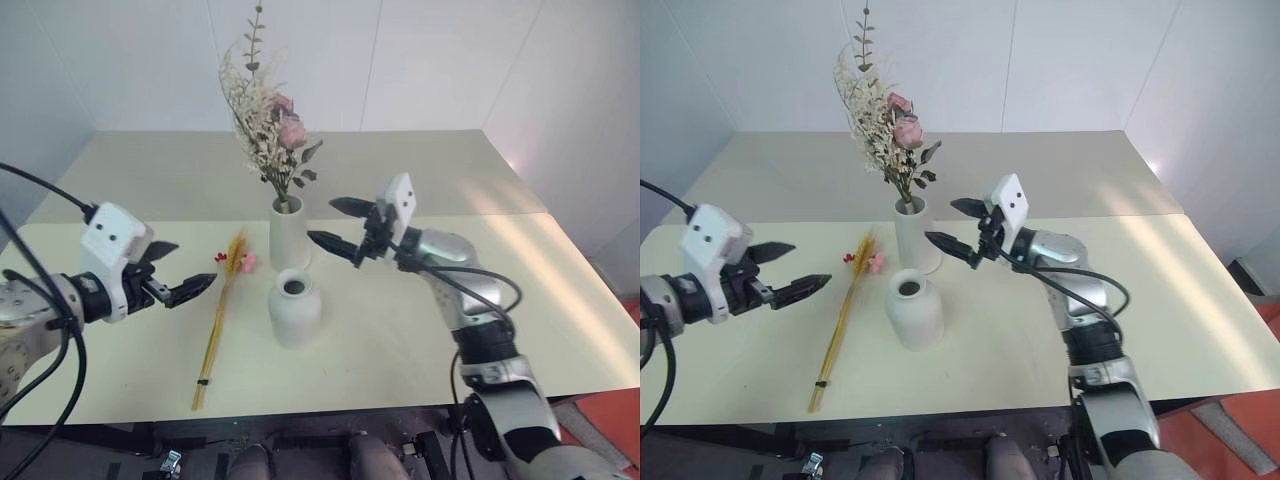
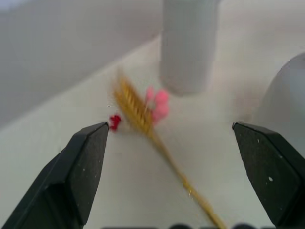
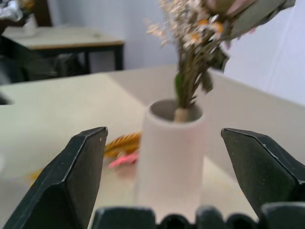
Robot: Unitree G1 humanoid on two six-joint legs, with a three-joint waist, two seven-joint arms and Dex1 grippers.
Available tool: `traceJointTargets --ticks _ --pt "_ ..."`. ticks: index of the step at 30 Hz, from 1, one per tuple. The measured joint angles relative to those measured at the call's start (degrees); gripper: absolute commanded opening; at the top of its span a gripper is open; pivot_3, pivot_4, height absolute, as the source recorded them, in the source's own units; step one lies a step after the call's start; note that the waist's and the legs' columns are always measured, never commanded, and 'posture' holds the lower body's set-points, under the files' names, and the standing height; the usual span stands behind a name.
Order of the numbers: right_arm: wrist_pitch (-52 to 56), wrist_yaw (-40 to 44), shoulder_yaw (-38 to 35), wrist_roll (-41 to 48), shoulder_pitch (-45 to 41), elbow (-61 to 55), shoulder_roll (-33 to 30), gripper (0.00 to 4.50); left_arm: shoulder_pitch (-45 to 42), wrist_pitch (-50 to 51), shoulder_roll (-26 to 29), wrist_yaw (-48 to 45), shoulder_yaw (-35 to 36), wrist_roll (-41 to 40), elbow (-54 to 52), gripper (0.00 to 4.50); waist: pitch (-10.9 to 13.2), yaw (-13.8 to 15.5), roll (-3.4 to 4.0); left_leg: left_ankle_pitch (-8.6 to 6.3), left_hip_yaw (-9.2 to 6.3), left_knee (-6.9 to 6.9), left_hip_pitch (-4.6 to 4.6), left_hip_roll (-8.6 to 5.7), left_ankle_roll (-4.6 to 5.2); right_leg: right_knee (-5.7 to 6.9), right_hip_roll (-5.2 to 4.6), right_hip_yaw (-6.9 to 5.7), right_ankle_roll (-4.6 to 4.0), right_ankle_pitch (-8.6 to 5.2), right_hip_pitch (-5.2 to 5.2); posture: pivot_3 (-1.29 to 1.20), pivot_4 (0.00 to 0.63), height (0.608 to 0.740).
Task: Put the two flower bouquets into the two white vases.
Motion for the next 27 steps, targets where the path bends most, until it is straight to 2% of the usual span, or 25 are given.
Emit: traceJointTargets --ticks 6,10,15,18,21,22,27 --pt "7.2 8.4 -1.7 6.6 1.6 -7.4 -11.3 4.46 -12.1 14.9 -1.1 5.4 -11.1 1.5 4.6 4.50 0.0 0.2 -0.01 0.00 -0.01 0.00 0.04 -0.03 0.00 -0.02 0.02 0.02 0.02 -0.01 0.04 0.00 0.150 0.740" --pt "8.3 14.4 -2.8 8.3 3.2 -9.2 -19.5 4.46 -17.0 19.5 -5.2 7.2 -19.6 5.6 10.0 4.50 0.0 0.5 -0.03 0.00 -0.05 0.00 0.00 -0.08 0.00 -0.05 0.01 0.01 0.03 -0.02 0.05 0.00 0.150 0.740" --pt "8.5 22.2 -4.2 11.0 4.8 -10.4 -27.4 4.46 -21.5 20.6 -8.3 6.2 -25.1 9.2 16.2 4.50 0.0 0.5 -0.05 0.00 -0.10 0.01 0.01 -0.12 0.00 -0.05 0.01 0.02 0.03 -0.02 0.06 0.00 0.150 0.740" --pt "8.5 26.5 -5.1 12.5 5.9 -10.8 -30.8 4.50 -24.5 20.0 -11.3 5.5 -27.7 11.9 20.9 3.94 0.0 0.6 -0.06 0.00 -0.13 0.02 0.03 -0.15 0.00 -0.05 0.01 0.01 0.03 -0.02 0.11 0.00 0.150 0.740" --pt "8.6 28.2 -5.7 14.0 6.8 -11.2 -32.0 4.50 -25.8 18.9 -12.9 5.2 -28.8 14.4 23.3 3.08 0.0 0.6 -0.06 0.00 -0.13 0.03 0.04 -0.16 0.00 -0.05 0.00 0.02 0.04 -0.02 0.11 0.00 0.150 0.740" --pt "8.6 28.9 -5.9 14.3 7.3 -11.7 -32.6 4.50 -26.1 18.5 -13.3 5.0 -28.9 15.3 23.8 2.65 0.0 0.6 -0.06 0.00 -0.15 0.03 0.04 -0.16 0.00 -0.03 0.00 0.02 0.03 -0.02 0.12 0.00 0.150 0.740" --pt "8.6 30.4 -6.1 14.5 8.7 -12.8 -34.2 4.50 -26.2 17.8 -14.1 3.8 -28.9 17.6 24.4 1.08 0.0 0.8 -0.06 0.00 -0.16 0.06 0.04 -0.18 0.00 -0.03 -0.01 0.03 0.04 -0.02 0.13 0.00 0.150 0.740"
